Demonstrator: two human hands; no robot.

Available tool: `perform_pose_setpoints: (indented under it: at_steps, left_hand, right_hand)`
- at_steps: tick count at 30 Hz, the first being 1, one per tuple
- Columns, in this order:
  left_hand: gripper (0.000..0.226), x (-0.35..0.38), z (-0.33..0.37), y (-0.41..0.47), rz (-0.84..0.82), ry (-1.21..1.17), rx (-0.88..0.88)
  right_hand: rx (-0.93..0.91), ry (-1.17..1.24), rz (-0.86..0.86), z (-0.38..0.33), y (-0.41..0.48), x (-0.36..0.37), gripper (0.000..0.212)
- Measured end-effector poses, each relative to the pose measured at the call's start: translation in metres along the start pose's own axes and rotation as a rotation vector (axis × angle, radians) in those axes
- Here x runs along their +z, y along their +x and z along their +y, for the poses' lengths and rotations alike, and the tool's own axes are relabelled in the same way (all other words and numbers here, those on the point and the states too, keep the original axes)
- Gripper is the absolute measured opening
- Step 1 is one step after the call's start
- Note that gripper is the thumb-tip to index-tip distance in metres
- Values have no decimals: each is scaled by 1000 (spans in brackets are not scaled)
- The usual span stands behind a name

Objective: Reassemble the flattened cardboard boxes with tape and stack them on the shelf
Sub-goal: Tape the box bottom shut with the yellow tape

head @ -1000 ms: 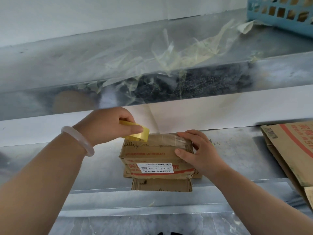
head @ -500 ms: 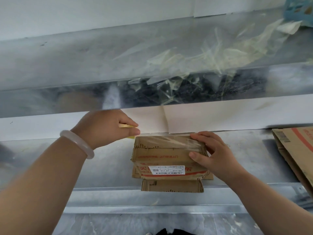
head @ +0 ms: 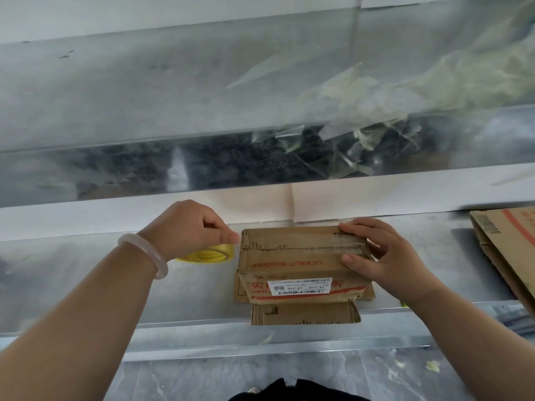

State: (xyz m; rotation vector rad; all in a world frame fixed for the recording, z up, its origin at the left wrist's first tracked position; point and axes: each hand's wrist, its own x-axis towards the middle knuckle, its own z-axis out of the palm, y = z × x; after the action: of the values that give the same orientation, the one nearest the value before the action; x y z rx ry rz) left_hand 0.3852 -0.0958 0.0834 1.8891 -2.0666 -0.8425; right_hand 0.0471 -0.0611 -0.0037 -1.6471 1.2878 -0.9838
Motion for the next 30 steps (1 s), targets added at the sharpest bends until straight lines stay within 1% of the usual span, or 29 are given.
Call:
perform_pose_setpoints:
  at_steps: [1,2,5,6,9,11,14,17,19,21,23,25,28,30]
  left_hand:
    - [43,2,-4,2,-18,-13,-15]
    - [44,5,-8,4,-33,-14,-27]
    - [31,12,-15,11,-56,-5,-43]
    - [33,13,-16,14,-67,-17,-40]
    - [49,14,-18,17,-112,-58,-14]
    - [53,15,-20,17,-126,-76,3]
    - [47,15,-22,16,-118,-119,17]
    - [47,16,-23,17,-147,-134,30]
    - [53,20,-25,17,-185,-143,36]
    - [66,24,-28,17,-206,-160,40]
    - [77,29,-32,18,-204,-174,37]
    - [80,33,-36,19,-193,-177,35]
    - [78,35,-37,20,-204,-180,42]
    - [69,38,-37,21,-206,-182,53]
  right_hand:
    - [5,-1,0,0,0,0,58]
    - [6,-2,3,0,0,0,58]
    - [1,-11,6,-1,0,-1,56]
    - [-2,-22,4,0,0,-1,56]
    - [-12,-46,5,0,1,-2,68]
    - [-19,-63,12,-1,1,-2,70]
    - [-34,-57,22,-3,1,-1,69]
    - [-30,-59,28,-5,1,0,68]
    - [-39,-82,26,-5,0,0,65]
    - [-50,-121,27,-4,0,0,62]
    - [-82,-180,25,-2,-2,-1,61]
    - [-153,-290,32,-1,-6,-1,55]
    - [-329,-583,23,-6,-14,7,40]
    - [-339,-722,22,-13,-20,15,38]
